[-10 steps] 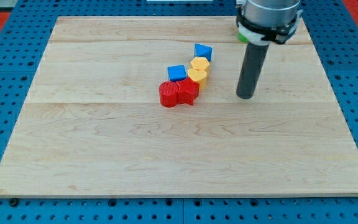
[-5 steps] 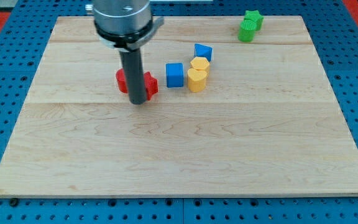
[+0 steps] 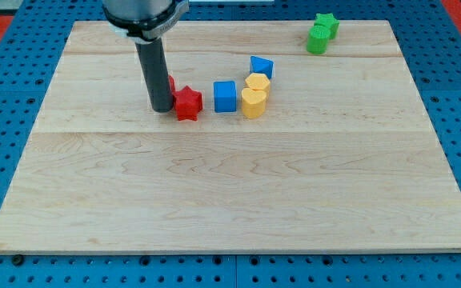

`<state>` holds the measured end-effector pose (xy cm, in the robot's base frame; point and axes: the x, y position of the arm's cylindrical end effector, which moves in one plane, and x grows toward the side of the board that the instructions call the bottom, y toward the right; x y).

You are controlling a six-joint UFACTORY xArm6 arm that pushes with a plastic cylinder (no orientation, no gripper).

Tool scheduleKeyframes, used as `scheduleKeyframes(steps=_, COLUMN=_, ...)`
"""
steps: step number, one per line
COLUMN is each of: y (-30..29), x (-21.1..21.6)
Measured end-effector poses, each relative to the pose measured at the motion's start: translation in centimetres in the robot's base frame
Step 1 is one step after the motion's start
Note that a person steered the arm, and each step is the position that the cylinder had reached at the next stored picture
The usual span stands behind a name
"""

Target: Place the red circle at the top left corner

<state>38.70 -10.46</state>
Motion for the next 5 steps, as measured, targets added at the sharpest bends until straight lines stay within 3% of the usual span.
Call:
scheduleKeyframes(steps=3, y=0.3, x=-8.4)
scheduleKeyframes(steps=5, y=6.5, x=-11.0)
